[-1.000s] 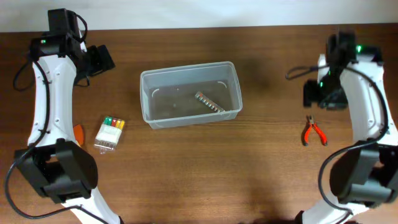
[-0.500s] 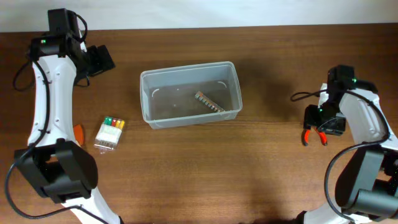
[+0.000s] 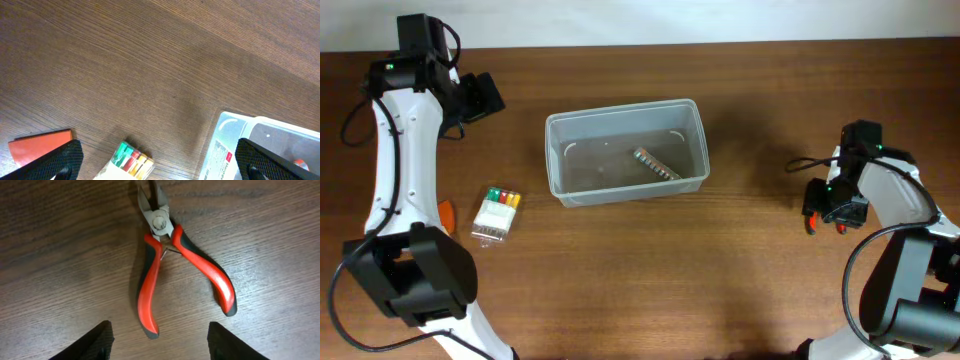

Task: Pack container
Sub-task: 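Move the right gripper down to the red-black pliers, then grasp the pliers with the right gripper and lift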

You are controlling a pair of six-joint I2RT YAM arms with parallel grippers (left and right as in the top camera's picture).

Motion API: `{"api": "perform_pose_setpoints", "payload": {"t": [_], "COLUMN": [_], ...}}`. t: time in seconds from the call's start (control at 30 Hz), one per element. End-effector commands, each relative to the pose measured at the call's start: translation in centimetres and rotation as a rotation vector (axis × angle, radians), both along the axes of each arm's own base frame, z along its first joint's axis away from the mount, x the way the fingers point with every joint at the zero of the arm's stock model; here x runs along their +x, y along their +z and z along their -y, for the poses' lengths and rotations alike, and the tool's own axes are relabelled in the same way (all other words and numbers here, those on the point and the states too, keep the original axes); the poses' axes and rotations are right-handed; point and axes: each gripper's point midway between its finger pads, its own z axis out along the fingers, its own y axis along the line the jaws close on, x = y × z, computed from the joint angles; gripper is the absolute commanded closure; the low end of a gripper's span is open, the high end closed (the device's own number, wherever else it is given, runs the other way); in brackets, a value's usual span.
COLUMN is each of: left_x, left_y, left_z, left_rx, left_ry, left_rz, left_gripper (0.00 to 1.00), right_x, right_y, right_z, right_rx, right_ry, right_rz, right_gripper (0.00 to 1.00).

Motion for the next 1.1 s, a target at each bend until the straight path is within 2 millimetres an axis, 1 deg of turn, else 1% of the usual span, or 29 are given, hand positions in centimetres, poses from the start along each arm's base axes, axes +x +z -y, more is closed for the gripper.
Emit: {"api": "perform_pose_setpoints", "payload": {"t": [0.0,0.3,0.53,0.8,1.07], "left_x": [0.1,0.1,0.1,0.1,0.1], "left_y": [1.1,1.1,1.1,1.1,1.1], "left_z": [-0.2,-0.2,-0.2,-0.2,-0.2], "left_rx": [0.009,0.009,0.009,0.009,0.009], "left_ry": [0.000,0.000,0.000,0.000,0.000], "left_rz": [0.027,0.027,0.026,0.027,0.027], "left_gripper": [0.01,0.01,0.01,0.01,0.01], "right_x": [-0.1,-0.6,-0.1,-0.6,-0.3], "right_y": [0.2,-1.5,-1.8,-4.7,-4.8], "right_z": [0.1,0.0,0.1,-0.3,-0.3], "right_rx": [0.004,0.002,-0.001,0.029,0.031], "right_ry": [-0.033,-0.067,-0.082,-0.098,-0.099], "right_rz": [0.014,0.031,0.046,-0.021,-0.010], "right_gripper": [0.39,0.39,0.39,0.39,0.39]}}
